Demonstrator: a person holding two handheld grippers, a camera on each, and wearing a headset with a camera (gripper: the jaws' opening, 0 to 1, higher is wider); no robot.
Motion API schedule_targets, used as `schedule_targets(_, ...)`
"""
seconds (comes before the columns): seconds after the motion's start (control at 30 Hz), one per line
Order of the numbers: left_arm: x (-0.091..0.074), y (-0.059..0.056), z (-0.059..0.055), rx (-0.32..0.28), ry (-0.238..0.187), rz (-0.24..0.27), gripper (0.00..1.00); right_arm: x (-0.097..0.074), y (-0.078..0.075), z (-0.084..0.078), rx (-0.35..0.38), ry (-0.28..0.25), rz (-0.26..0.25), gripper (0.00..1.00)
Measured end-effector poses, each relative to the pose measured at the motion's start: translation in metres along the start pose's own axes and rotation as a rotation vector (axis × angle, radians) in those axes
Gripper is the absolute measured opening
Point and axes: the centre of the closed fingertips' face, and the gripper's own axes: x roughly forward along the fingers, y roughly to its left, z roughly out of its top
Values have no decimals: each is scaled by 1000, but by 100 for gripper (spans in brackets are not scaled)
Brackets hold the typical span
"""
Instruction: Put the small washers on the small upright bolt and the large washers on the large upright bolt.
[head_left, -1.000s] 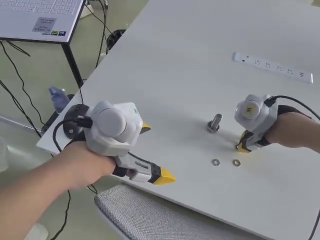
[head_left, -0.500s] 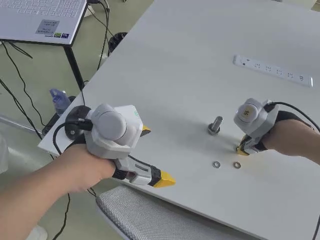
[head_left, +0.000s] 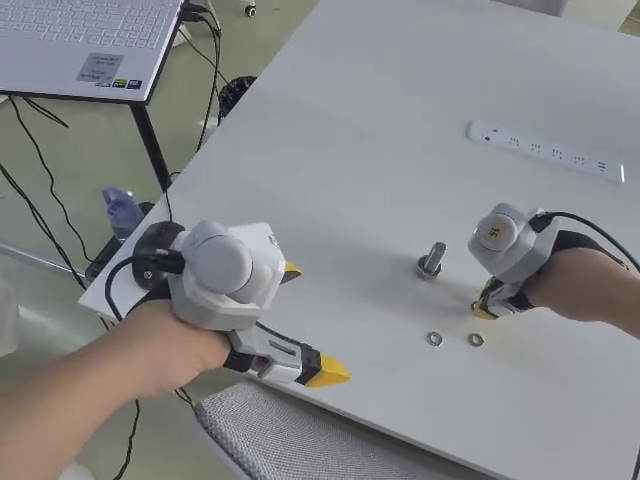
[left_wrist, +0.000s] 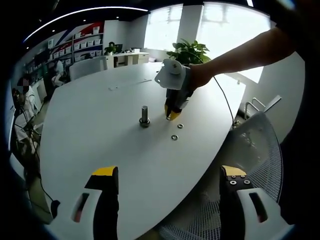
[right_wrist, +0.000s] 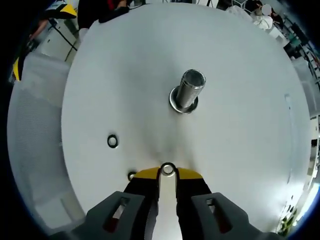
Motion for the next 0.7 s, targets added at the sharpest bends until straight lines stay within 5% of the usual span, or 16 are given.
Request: schedule_targets(0.7,5,9,5,-2,-9,8,89,-42,-11,10,21,-31,5,12)
